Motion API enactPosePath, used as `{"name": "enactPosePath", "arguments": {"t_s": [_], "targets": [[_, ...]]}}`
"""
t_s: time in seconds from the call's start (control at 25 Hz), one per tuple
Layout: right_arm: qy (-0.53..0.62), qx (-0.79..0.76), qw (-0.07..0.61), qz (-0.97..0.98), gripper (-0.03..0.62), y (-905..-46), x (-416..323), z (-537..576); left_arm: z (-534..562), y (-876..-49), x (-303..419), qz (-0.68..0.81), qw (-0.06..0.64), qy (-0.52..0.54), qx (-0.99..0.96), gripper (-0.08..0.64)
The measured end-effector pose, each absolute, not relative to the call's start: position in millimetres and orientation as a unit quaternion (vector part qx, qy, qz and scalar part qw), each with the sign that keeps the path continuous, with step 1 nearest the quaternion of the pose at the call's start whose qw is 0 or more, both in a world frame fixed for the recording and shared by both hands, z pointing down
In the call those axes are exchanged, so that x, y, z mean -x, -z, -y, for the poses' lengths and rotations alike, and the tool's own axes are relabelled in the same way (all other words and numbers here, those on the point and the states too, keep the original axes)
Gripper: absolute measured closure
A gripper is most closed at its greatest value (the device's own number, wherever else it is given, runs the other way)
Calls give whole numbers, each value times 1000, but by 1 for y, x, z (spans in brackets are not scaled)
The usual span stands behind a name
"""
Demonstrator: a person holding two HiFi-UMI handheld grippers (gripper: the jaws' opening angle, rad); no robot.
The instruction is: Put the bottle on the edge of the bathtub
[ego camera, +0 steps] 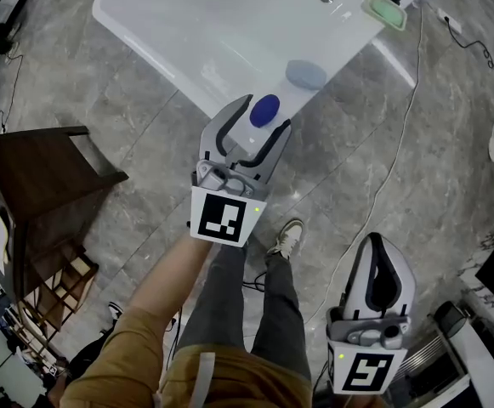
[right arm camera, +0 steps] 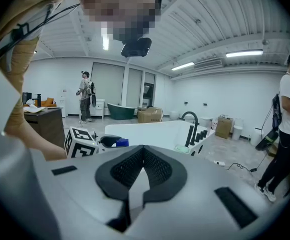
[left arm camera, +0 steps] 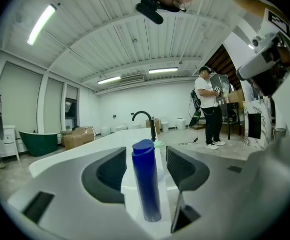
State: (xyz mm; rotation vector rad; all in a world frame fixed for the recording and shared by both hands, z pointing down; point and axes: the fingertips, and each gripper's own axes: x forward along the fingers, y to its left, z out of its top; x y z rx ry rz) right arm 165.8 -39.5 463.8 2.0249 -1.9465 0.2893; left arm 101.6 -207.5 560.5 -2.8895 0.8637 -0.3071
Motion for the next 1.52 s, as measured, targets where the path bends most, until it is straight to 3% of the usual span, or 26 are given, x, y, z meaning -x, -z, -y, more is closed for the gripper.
{"name": "enactPosePath", "arguments": {"t_s": [0.44,0.76,0.92,1.12,1.52], "targets": [[-91,-709,150,683,588,-438,-159,34,195,-516,-86,-287,66,95,951,325],[-63,-704,147,692,588,-410,-152,34,191,-502,-72,-315,34,108,942,328],[-51,-705,148,692,588,-391,-152,31,188,-496,-67,-328,35,126,936,441],[-43,-703,149,694,588,-368,-147,21,180,-477,-55,-335,27,132,932,506],[-21,-699,147,700,588,-326,-143,8,166,-426,-43,-342,21,123,931,552]]}}
